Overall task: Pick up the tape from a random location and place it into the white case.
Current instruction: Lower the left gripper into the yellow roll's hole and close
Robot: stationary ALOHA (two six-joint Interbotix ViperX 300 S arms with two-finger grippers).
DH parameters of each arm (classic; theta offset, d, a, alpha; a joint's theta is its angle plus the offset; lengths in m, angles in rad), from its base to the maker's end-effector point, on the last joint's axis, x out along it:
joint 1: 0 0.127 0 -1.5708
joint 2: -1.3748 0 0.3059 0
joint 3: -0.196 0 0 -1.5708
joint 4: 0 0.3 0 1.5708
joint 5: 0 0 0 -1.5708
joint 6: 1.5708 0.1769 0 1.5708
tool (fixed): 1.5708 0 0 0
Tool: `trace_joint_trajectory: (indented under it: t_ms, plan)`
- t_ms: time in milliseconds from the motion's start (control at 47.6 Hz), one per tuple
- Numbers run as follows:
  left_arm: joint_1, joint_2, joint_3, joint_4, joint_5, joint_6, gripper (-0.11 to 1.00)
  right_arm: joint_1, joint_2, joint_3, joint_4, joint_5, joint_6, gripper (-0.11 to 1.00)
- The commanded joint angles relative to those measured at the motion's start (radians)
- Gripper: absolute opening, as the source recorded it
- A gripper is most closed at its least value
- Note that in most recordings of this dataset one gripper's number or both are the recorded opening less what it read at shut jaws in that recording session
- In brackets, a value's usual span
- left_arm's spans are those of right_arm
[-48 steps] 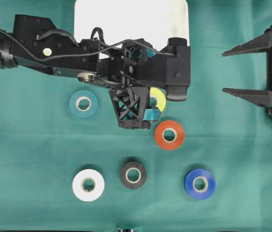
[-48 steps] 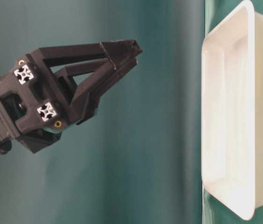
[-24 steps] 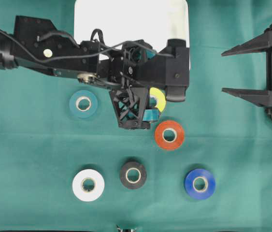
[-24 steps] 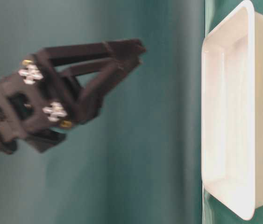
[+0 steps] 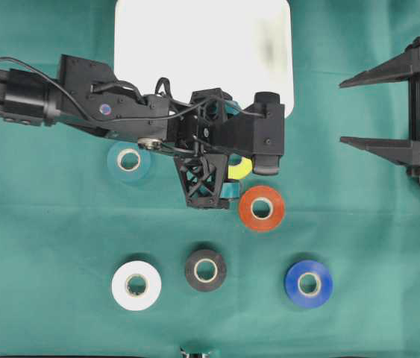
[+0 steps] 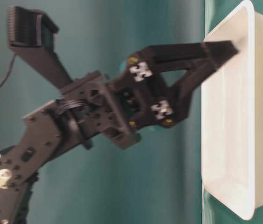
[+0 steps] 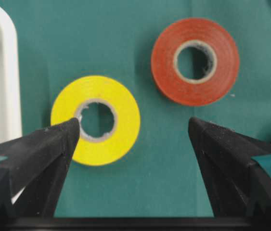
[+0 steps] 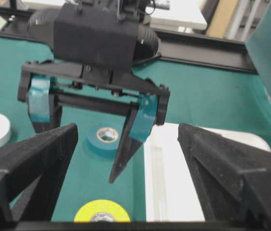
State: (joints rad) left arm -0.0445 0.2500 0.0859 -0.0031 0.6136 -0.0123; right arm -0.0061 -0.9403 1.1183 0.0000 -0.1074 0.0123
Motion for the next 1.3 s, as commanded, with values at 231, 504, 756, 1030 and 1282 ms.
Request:
trace_joint_trajectory:
  t_ms: [231,504,756,1030,1282]
  plan:
    - [0.0,0.074,-0.002,0.005,-0.074,0.006,0.98,0.0,0.012,-0.025,0.002,0.012,0.0,0.92]
    - [0.006,0.141,0.012,0.005,-0.114,0.006,0.98,-0.002,0.018,-0.025,0.002,0.028,0.0,0.92]
    - [0.015,0.179,0.032,0.005,-0.153,0.006,0.98,-0.002,0.018,-0.023,0.002,0.029,0.0,0.92]
    - [0.023,0.186,0.051,0.005,-0.153,0.006,0.98,0.0,0.023,-0.023,0.002,0.028,0.0,0.92]
    - [0.018,0.186,0.051,0.005,-0.153,0.005,0.98,-0.002,0.025,-0.025,0.002,0.029,0.0,0.92]
